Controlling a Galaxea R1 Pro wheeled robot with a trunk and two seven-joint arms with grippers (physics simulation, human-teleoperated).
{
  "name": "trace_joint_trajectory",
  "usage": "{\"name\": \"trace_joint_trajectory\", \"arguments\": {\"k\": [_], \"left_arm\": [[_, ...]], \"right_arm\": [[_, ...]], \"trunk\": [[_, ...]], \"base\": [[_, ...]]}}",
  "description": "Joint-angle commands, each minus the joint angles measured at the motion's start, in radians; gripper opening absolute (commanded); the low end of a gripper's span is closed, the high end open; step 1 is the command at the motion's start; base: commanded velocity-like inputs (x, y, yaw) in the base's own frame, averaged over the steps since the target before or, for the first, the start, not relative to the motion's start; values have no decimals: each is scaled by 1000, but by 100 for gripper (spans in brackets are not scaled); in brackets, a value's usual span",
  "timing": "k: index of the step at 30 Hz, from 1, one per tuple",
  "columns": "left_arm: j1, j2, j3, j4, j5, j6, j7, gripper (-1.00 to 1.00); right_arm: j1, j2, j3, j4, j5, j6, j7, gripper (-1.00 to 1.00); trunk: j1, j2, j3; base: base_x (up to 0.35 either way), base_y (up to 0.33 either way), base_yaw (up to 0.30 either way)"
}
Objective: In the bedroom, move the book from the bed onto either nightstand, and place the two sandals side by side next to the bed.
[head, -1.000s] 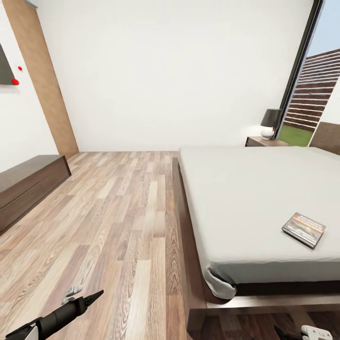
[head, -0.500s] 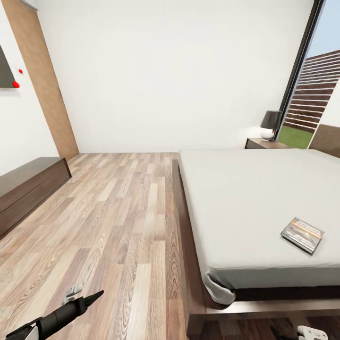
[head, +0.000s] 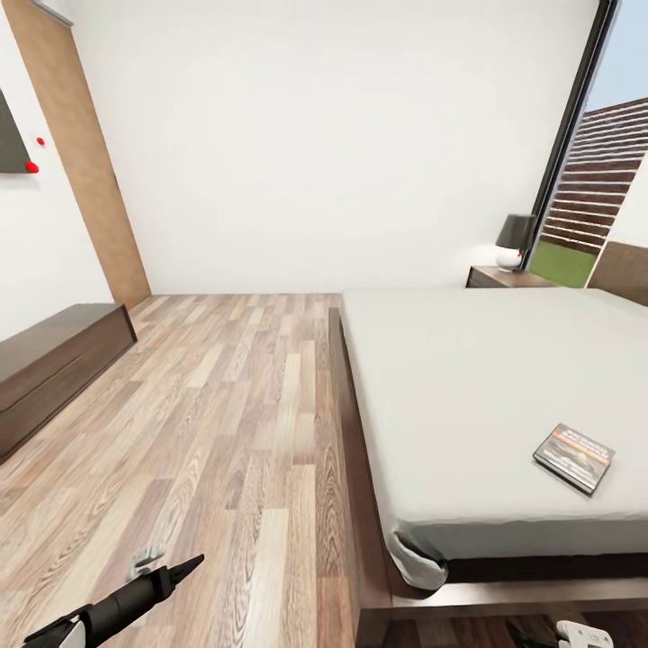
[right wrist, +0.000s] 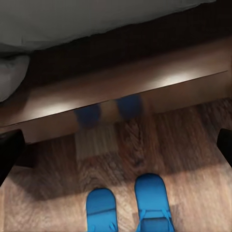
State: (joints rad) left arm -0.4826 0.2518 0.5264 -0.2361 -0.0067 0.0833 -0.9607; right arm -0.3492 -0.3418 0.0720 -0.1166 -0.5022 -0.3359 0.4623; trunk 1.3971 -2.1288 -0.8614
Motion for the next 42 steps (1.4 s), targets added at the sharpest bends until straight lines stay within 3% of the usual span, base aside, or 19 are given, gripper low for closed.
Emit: {"name": "trace_joint_trajectory", "arguments": {"k": [1,4,6,8,11,17,20,25,28,29,34,42], "left_arm": [[-1,-3,5,0,-2,9,-2,100],[-1,-11,5,0,-18,8,3,100],[-1,-24,4,0,-51,4,18,100],[-1,-41,4,0,-89,-7,51,100],[-1,-66,5,1,-112,-27,102,100],[-1,-103,6,5,-121,-42,192,100],[-1,-113,6,52,-123,-48,240,100],[-1,-125,4,150,-126,-140,337,100],[-1,-168,4,196,-134,-208,402,100],[-1,-195,4,207,-157,-226,426,100],[-1,-207,4,214,-180,-230,436,100],[-1,-209,6,216,-182,-230,440,100]], "right_arm": [[-1,0,8,2,-10,-3,4,100],[-1,5,8,2,-10,-3,4,100],[-1,25,8,2,-10,-3,3,100],[-1,40,9,2,-9,-3,2,100],[-1,51,9,3,-9,-3,1,100],[-1,61,9,3,-10,-3,1,100],[-1,62,9,3,-10,-3,1,100],[-1,64,8,5,-10,-3,1,100],[-1,75,7,18,-11,-3,1,100],[-1,91,7,38,-11,-3,1,100],[-1,113,8,52,-11,-2,1,100],[-1,121,6,56,-10,-2,2,100]], "trunk": [[-4,7,2],[-16,28,12],[-23,42,18],[-31,56,24],[-42,77,34],[-65,119,52],[-77,140,62],[-96,175,77],[-108,196,87],[-111,203,90],[-131,238,106],[-161,294,131]], "base": [[0,0,0],[0,0,0],[0,0,0],[0,0,0],[0,0,0],[0,0,0],[0,0,0],[0,0,0],[0,0,0],[0,0,0],[0,0,0],[0,0,0]]}}
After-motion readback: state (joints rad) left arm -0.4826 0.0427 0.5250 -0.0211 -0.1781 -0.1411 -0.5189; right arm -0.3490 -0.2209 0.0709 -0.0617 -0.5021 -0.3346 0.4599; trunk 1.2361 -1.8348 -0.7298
